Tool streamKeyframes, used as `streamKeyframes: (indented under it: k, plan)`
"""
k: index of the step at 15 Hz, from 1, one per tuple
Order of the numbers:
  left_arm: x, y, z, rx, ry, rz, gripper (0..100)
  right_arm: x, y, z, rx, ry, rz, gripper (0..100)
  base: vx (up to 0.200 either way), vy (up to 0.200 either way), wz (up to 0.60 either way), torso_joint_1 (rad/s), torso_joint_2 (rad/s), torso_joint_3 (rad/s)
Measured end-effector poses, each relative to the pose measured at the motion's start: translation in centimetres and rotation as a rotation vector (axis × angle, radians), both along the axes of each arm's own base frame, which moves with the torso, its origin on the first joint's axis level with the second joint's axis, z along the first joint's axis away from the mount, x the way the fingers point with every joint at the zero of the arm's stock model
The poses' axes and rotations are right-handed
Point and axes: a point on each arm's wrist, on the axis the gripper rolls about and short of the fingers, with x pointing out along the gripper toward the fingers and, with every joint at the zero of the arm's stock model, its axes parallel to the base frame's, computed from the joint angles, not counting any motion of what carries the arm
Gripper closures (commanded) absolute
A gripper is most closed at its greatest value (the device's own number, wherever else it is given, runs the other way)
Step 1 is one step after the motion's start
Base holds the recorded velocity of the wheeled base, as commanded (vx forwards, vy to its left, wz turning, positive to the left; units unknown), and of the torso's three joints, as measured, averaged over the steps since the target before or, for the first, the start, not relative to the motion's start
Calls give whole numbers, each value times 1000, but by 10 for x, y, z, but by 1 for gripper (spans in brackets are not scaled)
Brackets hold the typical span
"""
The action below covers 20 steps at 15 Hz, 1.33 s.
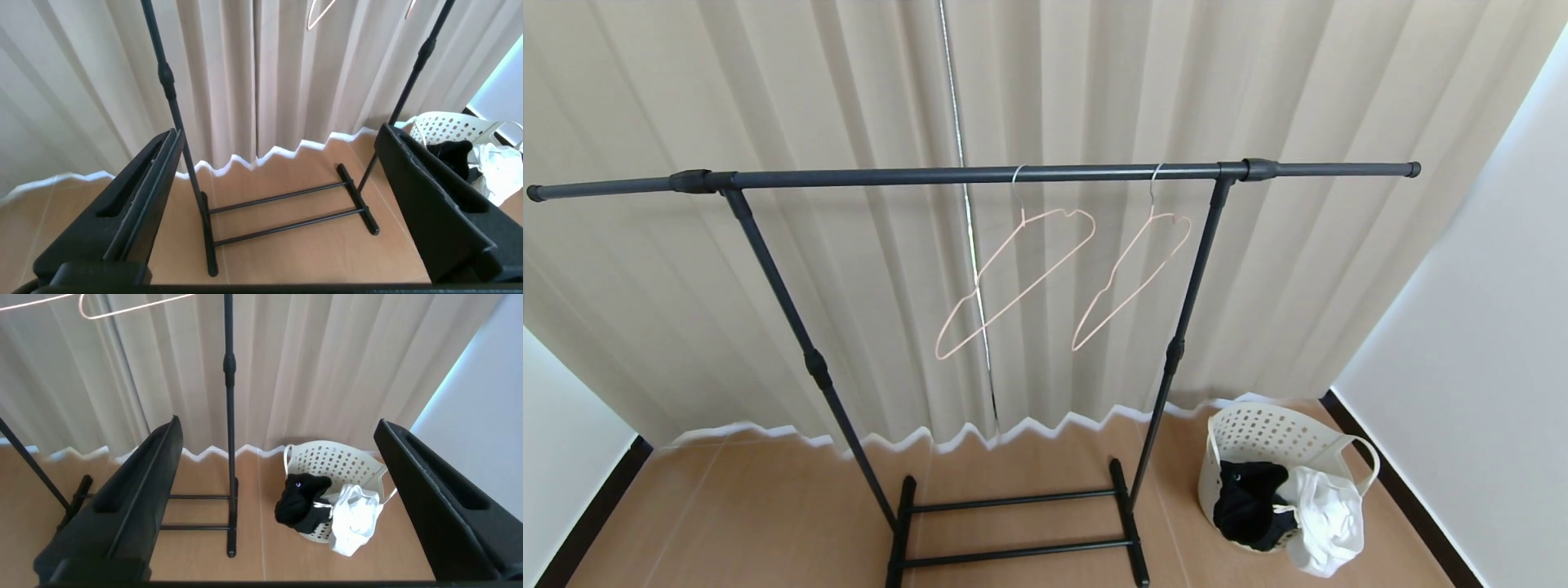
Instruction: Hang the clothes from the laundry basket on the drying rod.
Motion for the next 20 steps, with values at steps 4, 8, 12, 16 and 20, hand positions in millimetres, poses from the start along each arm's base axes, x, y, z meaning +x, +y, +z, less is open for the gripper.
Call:
streamKeyframes:
  k: [4, 8, 12, 16, 20]
  plan:
    - [0, 0, 0, 0, 1, 0, 0, 0, 0, 0, 0, 1, 0, 0, 0, 0, 0, -145, 342, 192]
    - [0, 0, 0, 0, 1, 0, 0, 0, 0, 0, 0, 0, 0, 0, 0, 0, 0, -146, 349, 194]
    - [0, 0, 0, 0, 1, 0, 0, 0, 0, 0, 0, 0, 0, 0, 0, 0, 0, -156, 371, 207]
    - [0, 0, 0, 0, 0, 0, 0, 0, 0, 0, 1, -1, 0, 0, 0, 0, 0, -168, 410, 237]
    - [0, 0, 0, 0, 0, 0, 0, 0, 0, 0, 1, 0, 0, 0, 0, 0, 0, -216, 547, 323]
